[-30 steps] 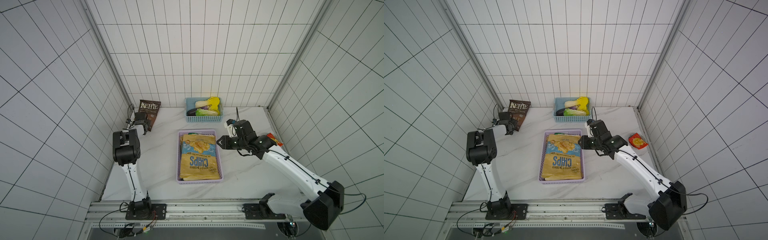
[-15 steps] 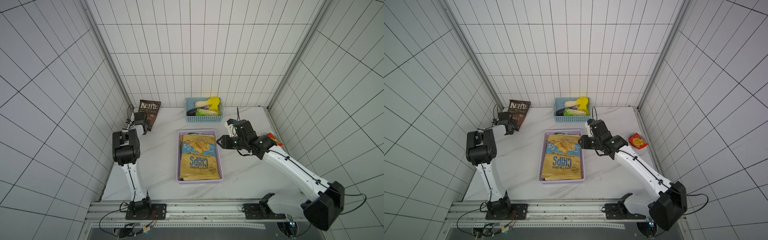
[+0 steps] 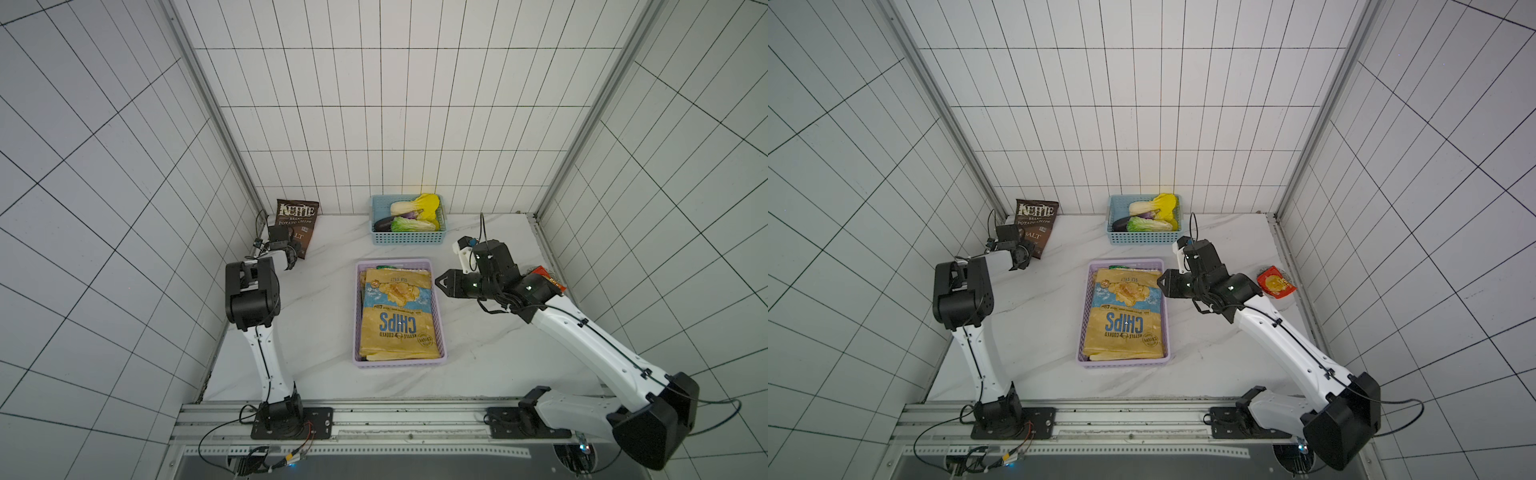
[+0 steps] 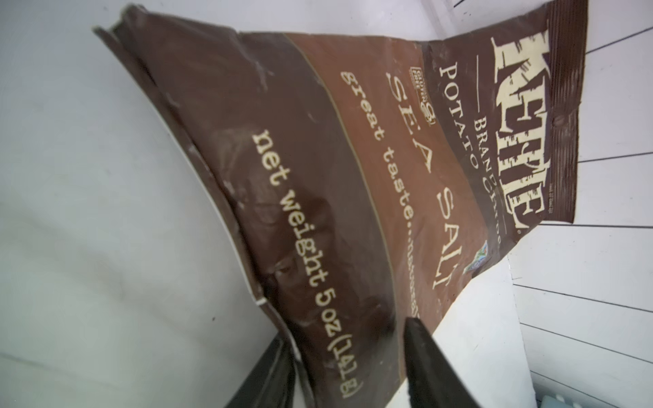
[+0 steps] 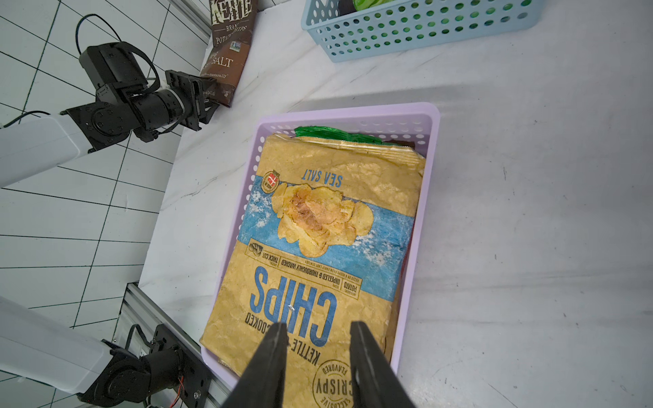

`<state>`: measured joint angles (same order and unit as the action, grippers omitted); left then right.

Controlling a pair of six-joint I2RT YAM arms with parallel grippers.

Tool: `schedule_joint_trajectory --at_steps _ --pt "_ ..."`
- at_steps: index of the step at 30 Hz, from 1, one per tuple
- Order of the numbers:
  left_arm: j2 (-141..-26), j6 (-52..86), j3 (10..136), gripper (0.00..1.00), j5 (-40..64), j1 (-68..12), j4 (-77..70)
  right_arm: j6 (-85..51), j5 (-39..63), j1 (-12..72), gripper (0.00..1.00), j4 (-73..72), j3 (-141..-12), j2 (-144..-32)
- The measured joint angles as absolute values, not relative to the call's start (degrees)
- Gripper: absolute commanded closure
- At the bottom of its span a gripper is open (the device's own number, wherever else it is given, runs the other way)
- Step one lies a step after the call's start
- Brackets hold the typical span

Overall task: Put the potato chips into the basket
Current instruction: Pick up the potato chip from the corner of the board.

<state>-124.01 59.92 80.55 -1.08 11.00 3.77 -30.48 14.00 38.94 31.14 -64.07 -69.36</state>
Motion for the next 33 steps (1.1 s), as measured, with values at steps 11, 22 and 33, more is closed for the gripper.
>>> schedule_joint_trajectory --at_steps 11,22,33 --pt "-124.5 60.0 80.5 0.76 0.0 11.1 3.1 -30.7 14.1 38.9 0.66 30.8 -63.0 -69.3" --pt "-124.3 60.1 79.6 0.9 1.4 11.4 1.1 -31.2 14.6 38.9 0.67 29.8 -62.1 -69.3" --pt "-121.2 60.7 75.0 1.0 4.1 10.9 0.2 -31.4 15.6 38.9 0.67 29.5 -61.9 -69.3"
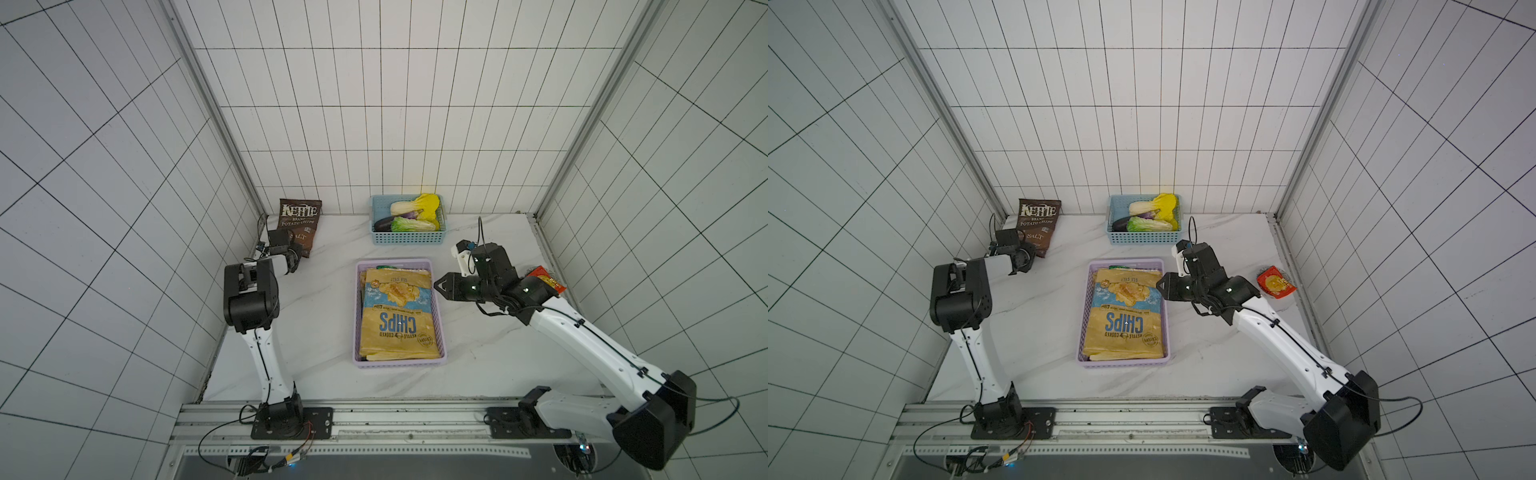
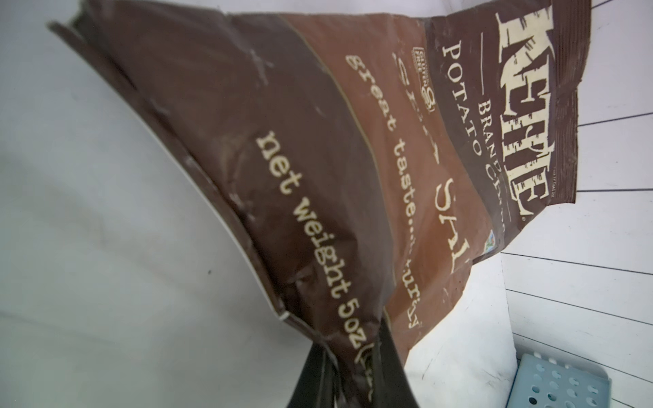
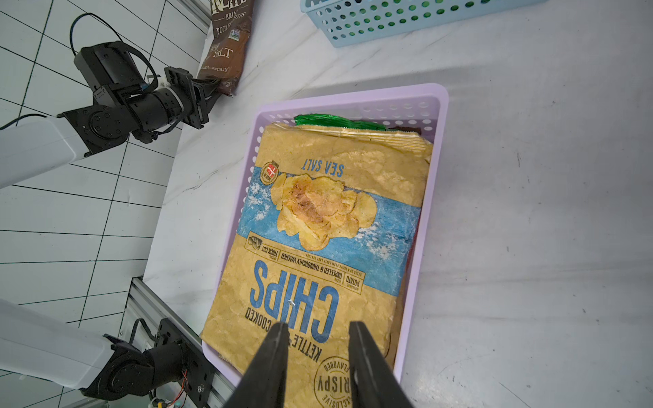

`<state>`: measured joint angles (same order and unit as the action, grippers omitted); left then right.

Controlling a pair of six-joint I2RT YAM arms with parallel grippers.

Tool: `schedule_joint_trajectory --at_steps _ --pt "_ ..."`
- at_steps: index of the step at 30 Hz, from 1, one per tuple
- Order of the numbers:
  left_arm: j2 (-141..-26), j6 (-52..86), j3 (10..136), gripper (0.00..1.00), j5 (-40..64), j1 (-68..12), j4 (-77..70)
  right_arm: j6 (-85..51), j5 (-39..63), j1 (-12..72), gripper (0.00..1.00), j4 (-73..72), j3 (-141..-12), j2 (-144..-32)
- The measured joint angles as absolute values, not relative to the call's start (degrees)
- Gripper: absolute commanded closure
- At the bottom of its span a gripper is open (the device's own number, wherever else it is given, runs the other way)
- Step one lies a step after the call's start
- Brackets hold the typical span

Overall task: Put the potato chips into the basket
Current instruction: Pick up the potato chip from the corner of the board.

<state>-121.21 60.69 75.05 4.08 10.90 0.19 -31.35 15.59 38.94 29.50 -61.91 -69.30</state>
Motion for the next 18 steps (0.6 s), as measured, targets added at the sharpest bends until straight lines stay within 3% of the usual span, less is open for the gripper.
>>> schedule_joint_trajectory --at_steps 18 --pt "-111.9 60.5 69.6 1.0 8.0 8.4 3.1 -31.6 15.7 38.9 0.67 29.3 -61.6 -67.9"
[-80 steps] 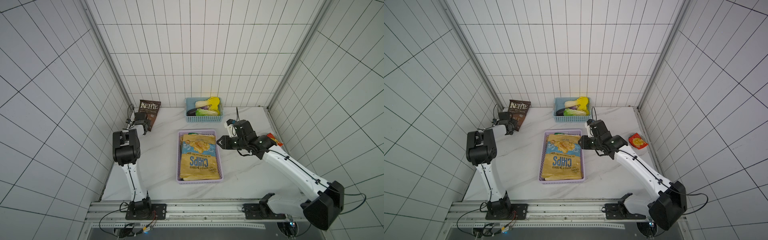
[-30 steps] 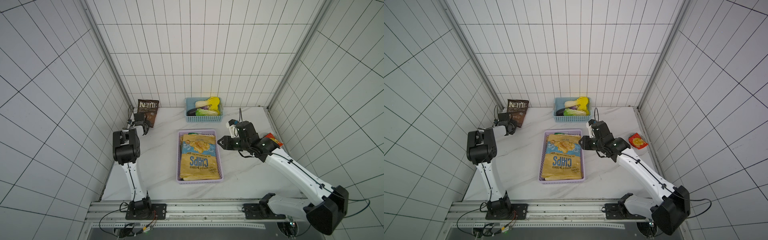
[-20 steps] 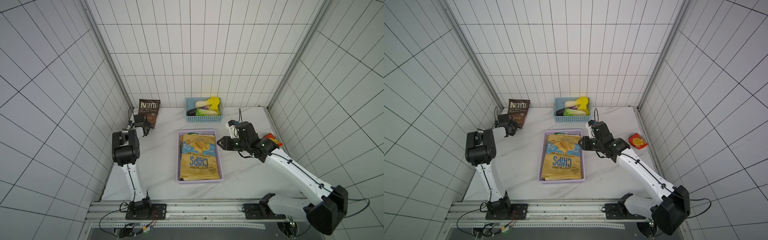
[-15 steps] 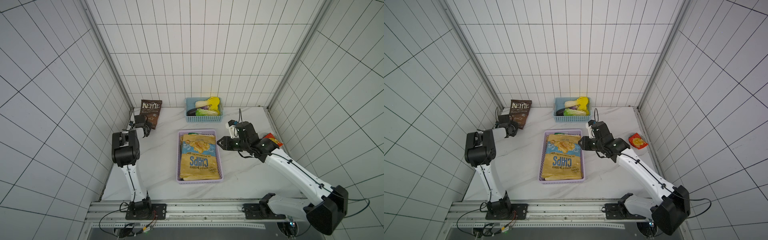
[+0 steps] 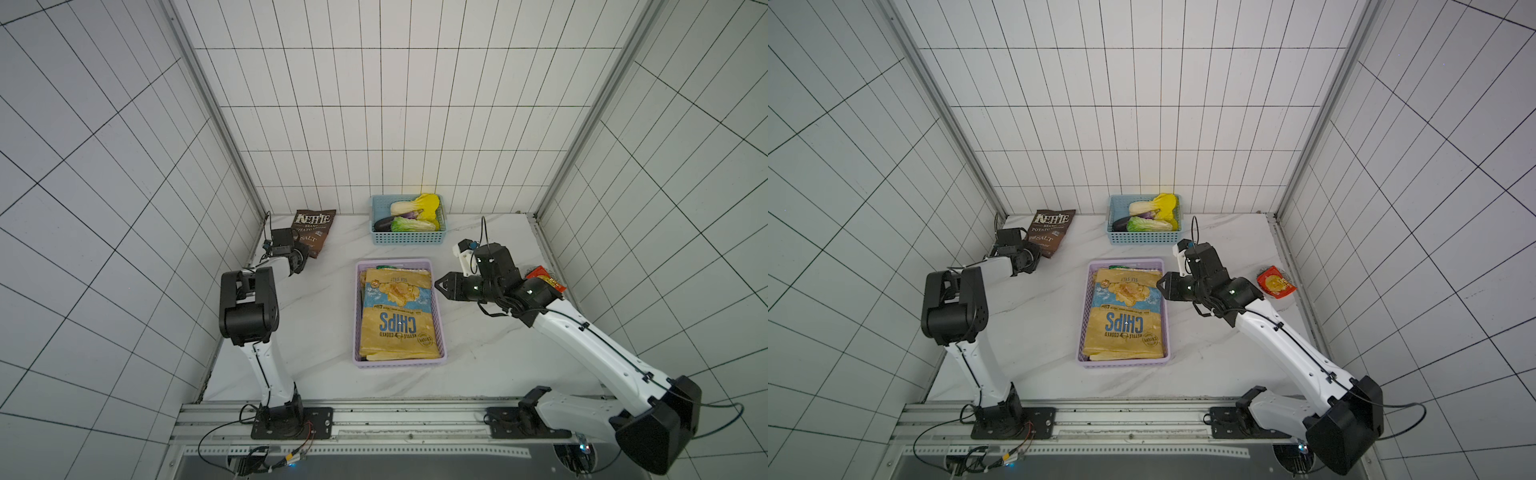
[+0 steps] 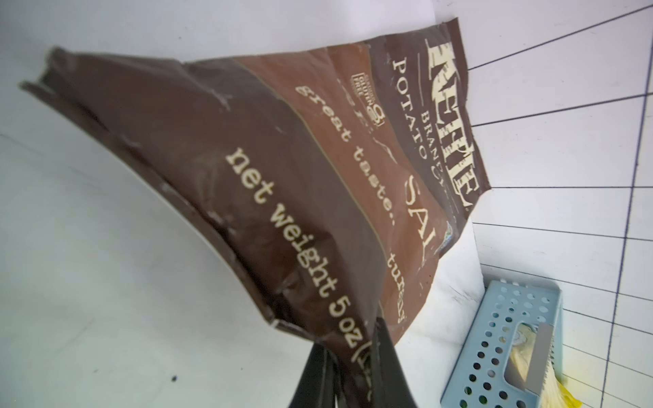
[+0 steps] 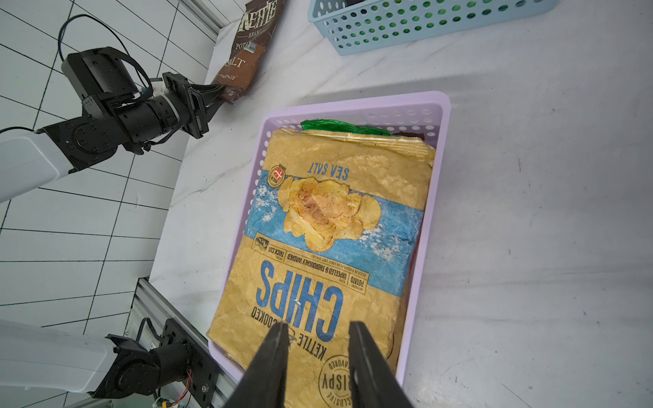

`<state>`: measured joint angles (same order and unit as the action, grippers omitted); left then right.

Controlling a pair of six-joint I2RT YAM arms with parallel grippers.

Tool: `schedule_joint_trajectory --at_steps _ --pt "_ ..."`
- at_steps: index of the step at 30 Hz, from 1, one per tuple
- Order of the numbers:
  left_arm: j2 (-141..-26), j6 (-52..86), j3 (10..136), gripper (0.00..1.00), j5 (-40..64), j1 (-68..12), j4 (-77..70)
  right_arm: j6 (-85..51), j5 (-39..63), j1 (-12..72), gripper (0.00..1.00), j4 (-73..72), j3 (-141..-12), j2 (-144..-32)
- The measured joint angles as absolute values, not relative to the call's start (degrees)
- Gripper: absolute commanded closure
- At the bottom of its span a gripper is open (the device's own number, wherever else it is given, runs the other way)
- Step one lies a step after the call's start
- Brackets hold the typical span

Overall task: Put the potato chips into the basket
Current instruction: Pick up the potato chip from the corner of the board.

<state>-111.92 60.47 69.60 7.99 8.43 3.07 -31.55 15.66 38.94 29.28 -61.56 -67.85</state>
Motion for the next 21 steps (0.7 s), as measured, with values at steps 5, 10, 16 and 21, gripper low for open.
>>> schedule_joint_trajectory --at_steps 5,10,16,21 --pt "-109.6 58.3 68.8 1.0 8.9 8.4 4.2 -31.7 15.7 38.9 0.67 29.0 -60.8 -67.7" --pt "-106.4 54.0 69.0 1.0 9.5 8.4 8.4 -31.7 15.7 38.9 0.67 28.8 -60.6 -67.7" --pt "-100.3 48.0 69.1 1.0 10.4 8.4 11.5 -31.8 15.7 38.9 0.67 28.0 -60.2 -67.7" --pt "-93.6 42.3 69.2 1.0 11.4 8.4 11.8 -31.8 15.8 38.9 0.67 27.7 -60.2 -67.7"
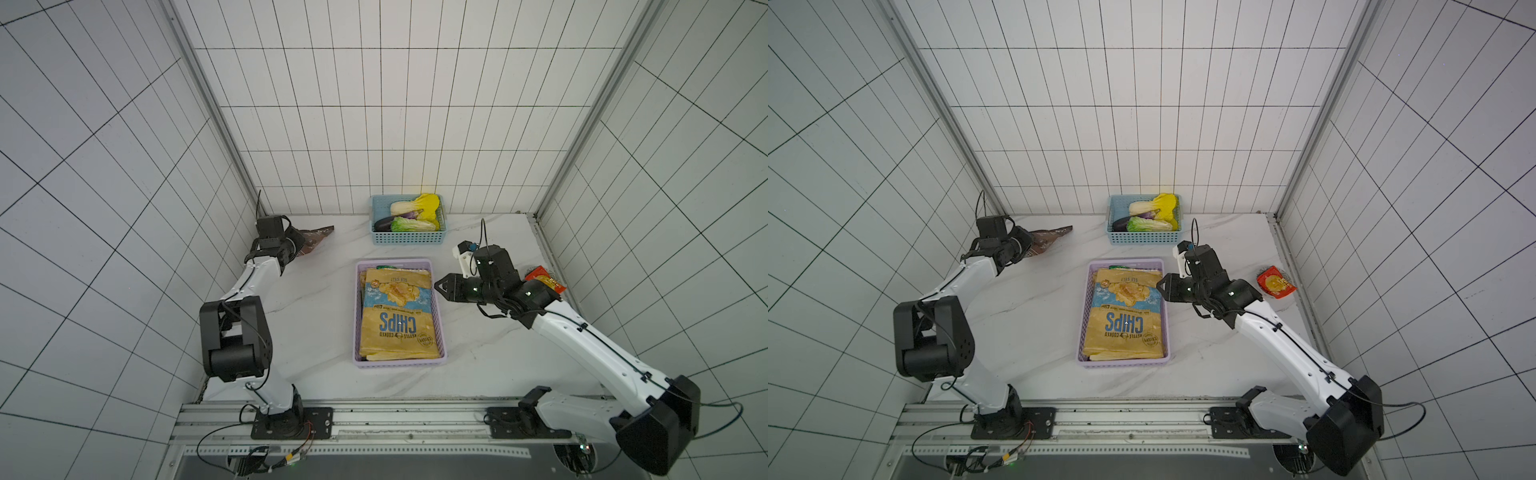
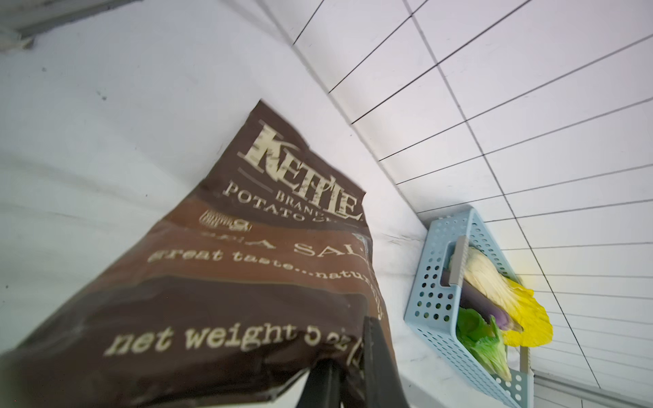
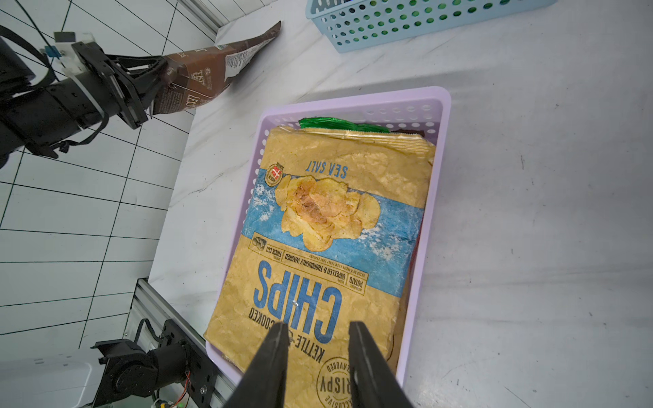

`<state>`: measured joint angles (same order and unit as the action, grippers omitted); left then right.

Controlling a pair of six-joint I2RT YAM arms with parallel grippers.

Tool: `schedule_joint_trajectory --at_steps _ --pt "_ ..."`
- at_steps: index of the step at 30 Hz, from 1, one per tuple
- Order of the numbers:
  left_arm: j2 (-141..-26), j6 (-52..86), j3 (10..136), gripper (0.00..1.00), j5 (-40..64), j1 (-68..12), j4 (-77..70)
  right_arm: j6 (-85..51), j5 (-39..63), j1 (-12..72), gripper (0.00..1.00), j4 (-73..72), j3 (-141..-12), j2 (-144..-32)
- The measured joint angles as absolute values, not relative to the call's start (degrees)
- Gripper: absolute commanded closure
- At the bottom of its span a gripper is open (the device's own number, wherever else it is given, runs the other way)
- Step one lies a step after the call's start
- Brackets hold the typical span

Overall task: Put the potato chips into the basket
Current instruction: Pick up the potato chip from the corner of the board.

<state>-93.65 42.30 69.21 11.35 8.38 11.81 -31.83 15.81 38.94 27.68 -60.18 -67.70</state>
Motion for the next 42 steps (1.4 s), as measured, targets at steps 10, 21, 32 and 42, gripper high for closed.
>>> schedule_joint_trajectory --at_steps 10,21,32,42 --pt "-83.2 32.4 70.0 1.0 12.2 8.9 14.6 -32.1 15.9 38.9 0.67 27.2 -59.6 -67.7" --pt "-81.5 21.3 78.6 1.0 23.6 9.9 24.5 -32.2 16.3 38.9 0.67 26.8 -59.1 -67.0" --pt "-74.4 26.7 78.7 1.0 35.9 10.2 27.7 -31.8 17.1 39.0 0.65 26.3 -59.1 -66.4" --pt "-73.6 28.5 78.7 1.0 46.0 7.1 29.9 -30.4 16.5 39.0 0.65 26.4 -59.1 -64.4"
